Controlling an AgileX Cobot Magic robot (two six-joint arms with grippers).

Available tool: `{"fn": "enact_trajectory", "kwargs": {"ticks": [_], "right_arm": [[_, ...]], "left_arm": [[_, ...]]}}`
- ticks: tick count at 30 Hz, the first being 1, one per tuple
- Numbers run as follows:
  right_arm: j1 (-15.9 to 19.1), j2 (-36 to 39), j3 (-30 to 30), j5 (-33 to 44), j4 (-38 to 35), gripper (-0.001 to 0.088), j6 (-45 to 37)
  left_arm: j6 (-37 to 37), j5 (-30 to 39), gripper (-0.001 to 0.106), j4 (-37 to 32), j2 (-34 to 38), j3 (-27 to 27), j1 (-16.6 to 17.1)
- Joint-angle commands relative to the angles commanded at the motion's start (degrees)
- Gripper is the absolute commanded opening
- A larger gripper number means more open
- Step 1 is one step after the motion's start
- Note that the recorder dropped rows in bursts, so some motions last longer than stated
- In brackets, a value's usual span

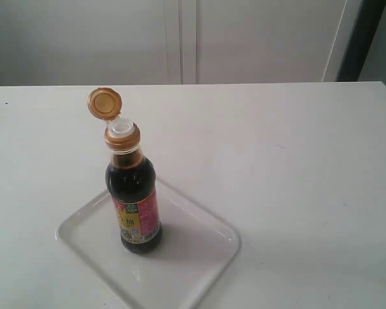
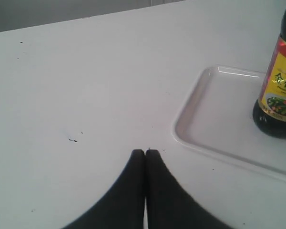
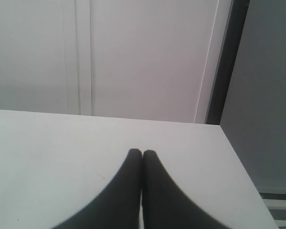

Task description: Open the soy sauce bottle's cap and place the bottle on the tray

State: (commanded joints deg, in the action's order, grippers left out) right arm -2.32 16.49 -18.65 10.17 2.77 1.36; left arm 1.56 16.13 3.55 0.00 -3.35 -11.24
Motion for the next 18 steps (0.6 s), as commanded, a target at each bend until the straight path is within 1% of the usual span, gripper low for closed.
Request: {"fn": "enact_trajectory", "kwargs": {"ticks": [7, 11, 15, 18], "right_arm": [[0.0, 0.0, 0.0, 0.0, 0.0, 0.0000, 0.0], [0.0, 0.0, 0.0, 0.0, 0.0, 0.0000, 0.0], [0.0, 0.0, 0.0, 0.0, 0.0, 0.0000, 0.0], [0.0, 0.0, 0.0, 0.0, 0.0, 0.0000, 0.0]], "left_arm": [[-0.1, -0.1, 0.000, -0.1, 0.0, 3.4, 0.1], [-0.2, -0.3, 0.000, -0.1, 0.0, 3.4, 0.1], [-0.4, -2.1, 0.000, -0.1, 0.0, 3.4, 0.4], [-2.0, -3.0, 0.000, -0.1, 0.0, 3.4, 0.5]]}}
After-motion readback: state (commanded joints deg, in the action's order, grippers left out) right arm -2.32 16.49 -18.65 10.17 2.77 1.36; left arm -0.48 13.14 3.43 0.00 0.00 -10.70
